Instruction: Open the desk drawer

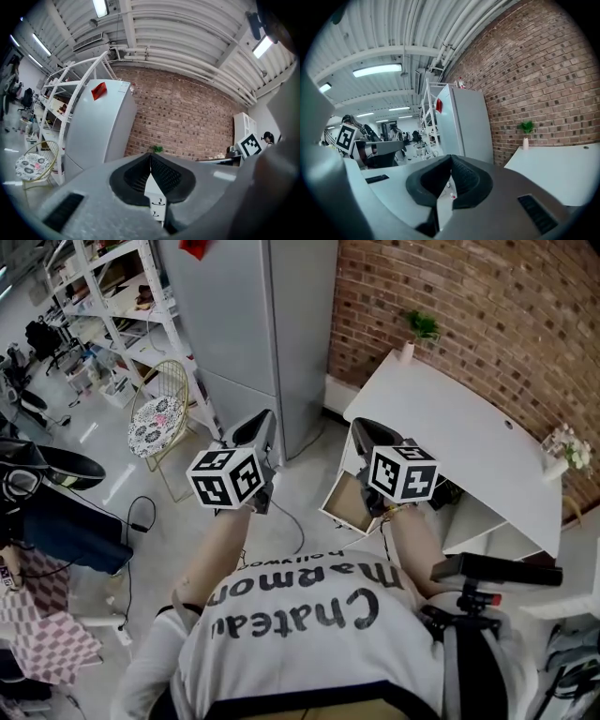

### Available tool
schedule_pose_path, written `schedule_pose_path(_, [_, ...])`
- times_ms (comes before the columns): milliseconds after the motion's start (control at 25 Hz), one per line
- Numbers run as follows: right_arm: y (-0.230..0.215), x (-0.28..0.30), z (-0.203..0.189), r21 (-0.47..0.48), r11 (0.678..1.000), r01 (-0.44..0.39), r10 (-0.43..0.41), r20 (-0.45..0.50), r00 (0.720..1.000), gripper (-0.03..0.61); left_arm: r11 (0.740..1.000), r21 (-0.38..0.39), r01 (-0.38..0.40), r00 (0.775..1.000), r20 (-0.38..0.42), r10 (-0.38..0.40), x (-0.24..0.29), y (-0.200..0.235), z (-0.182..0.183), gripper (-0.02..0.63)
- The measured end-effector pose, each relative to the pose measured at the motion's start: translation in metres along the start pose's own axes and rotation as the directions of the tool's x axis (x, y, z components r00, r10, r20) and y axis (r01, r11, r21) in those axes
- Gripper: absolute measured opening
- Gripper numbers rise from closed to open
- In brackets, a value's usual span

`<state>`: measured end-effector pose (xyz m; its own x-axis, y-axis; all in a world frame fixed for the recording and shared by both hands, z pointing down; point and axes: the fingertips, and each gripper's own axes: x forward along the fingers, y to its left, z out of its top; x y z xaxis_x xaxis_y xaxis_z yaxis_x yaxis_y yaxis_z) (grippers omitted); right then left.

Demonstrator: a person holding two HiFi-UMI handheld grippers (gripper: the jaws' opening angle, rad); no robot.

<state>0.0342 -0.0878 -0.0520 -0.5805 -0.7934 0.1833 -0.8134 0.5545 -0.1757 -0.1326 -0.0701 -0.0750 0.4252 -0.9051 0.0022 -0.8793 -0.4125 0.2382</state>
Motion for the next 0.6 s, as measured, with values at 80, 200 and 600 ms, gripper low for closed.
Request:
schedule_pose_path(80, [-0.005, -0.005, -0.014, 0.004, 1.000, 0.013, -0.013, -0.030, 0.999, 0.014, 0.999, -0.018, -0.027, 1.000, -0.017, 0.027, -0.008, 0.006, -0.013, 0.015])
schedule_pose_path(200, [-0.013, -0.008, -0.028, 0.012, 0.999, 0.032, -0.032, -0.053, 0.998, 0.014, 0.999, -0.025, -0.042, 0.998, -0.038, 0.041, -0.018, 0.009, -0.029, 0.015])
schedule_pose_path(600, [-0.014, -0.020, -0.056, 0.041, 0.998, 0.039, -0.035, -0.083, 0.996, 0.014, 0.998, -0.029, -0.048, 0.995, -0.091, 0.045, -0.033, 0.003, -0.059, 0.015])
